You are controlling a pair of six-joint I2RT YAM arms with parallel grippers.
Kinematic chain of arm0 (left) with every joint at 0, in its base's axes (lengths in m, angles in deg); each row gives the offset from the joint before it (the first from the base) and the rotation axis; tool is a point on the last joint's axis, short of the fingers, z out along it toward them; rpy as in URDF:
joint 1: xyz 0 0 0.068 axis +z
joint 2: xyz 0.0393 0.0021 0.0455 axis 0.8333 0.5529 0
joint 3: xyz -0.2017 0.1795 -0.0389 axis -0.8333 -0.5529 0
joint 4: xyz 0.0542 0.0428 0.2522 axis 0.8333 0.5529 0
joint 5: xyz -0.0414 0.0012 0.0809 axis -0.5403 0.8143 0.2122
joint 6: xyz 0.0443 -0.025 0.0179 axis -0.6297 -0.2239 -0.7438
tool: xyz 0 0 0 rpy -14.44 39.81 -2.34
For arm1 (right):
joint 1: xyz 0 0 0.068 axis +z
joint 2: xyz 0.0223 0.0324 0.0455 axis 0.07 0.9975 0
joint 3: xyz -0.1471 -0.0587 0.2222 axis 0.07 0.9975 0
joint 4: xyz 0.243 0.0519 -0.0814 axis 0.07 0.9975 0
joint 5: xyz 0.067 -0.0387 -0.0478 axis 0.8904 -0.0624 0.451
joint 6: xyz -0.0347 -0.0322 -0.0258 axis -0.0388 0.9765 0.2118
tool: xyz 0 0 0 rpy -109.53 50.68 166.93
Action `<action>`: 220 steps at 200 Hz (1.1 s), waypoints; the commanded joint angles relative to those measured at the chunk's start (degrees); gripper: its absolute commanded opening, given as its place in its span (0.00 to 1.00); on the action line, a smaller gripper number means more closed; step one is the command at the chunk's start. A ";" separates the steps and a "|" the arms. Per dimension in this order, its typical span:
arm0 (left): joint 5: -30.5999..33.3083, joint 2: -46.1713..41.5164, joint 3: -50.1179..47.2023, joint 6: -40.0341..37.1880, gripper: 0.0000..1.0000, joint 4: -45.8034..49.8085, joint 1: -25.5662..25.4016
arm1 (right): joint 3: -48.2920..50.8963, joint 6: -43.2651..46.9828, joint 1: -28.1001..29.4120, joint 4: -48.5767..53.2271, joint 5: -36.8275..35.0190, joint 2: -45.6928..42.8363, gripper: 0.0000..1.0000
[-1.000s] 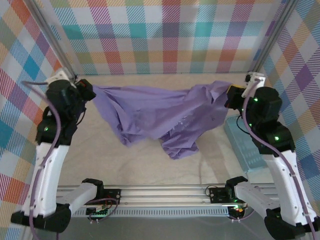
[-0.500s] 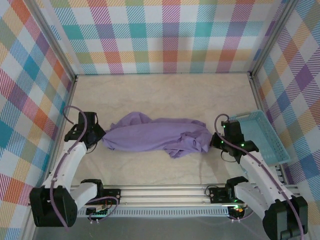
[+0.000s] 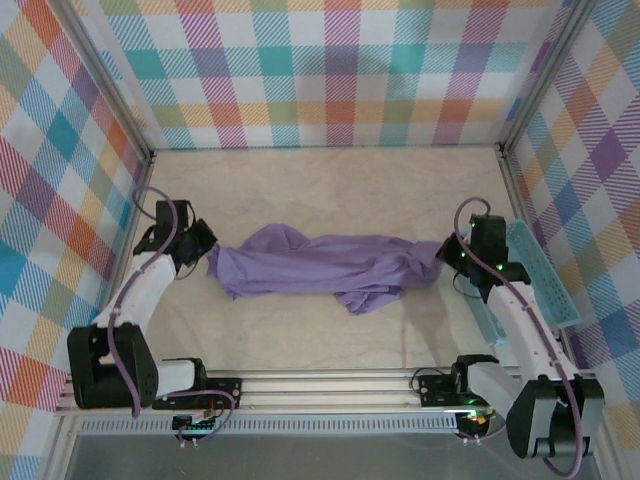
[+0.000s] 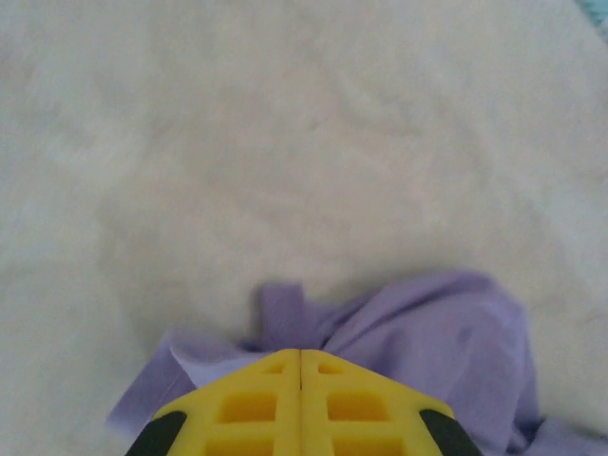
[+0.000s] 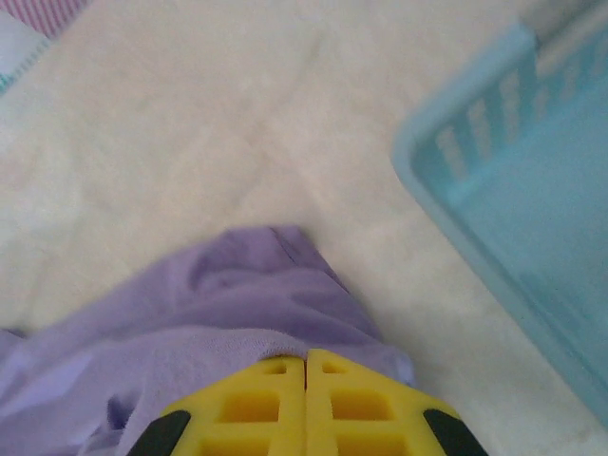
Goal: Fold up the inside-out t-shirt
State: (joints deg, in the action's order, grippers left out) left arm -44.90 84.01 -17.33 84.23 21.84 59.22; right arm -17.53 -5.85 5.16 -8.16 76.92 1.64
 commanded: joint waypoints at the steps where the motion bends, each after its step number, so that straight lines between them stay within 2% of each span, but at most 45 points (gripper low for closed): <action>1: -0.98 7.92 4.83 -3.05 0.10 -0.78 1.16 | -3.35 1.16 -0.44 -3.22 -0.69 4.29 0.00; 19: -1.21 14.66 9.86 -3.43 0.30 4.14 1.26 | -4.64 1.75 -0.45 -4.91 -0.12 8.29 0.00; 33: -1.35 14.88 9.57 -2.65 0.45 5.65 1.19 | -5.72 2.45 -0.48 -5.43 0.39 11.27 0.00; 62: 1.32 1.40 -0.42 -1.22 0.65 4.46 -1.29 | -6.02 3.10 -0.43 -6.52 0.08 13.73 0.00; 83: -0.09 -6.32 -7.12 -0.70 0.67 4.30 -3.48 | -6.18 3.62 -0.49 -6.49 -0.30 13.93 0.00; 111: -3.38 -8.10 -12.00 -0.23 0.61 3.13 -4.59 | -6.04 3.63 -0.49 -6.68 -0.31 13.73 0.00; 163: -5.95 0.16 -14.02 1.03 0.48 -2.50 -4.68 | -5.69 3.80 -0.46 -6.30 0.32 13.64 0.00; 190: -6.89 3.10 -13.98 1.37 0.30 -4.49 -4.63 | -4.74 3.87 -0.49 -6.11 -0.25 13.75 0.00; 220: -4.23 2.31 -13.02 1.48 0.11 -3.33 -4.65 | -4.43 3.46 -0.57 -5.00 -1.91 13.40 0.00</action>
State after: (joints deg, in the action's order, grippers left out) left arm -50.34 87.18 -31.05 85.63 19.24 54.68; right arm -21.82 -2.96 5.09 -13.39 76.72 15.78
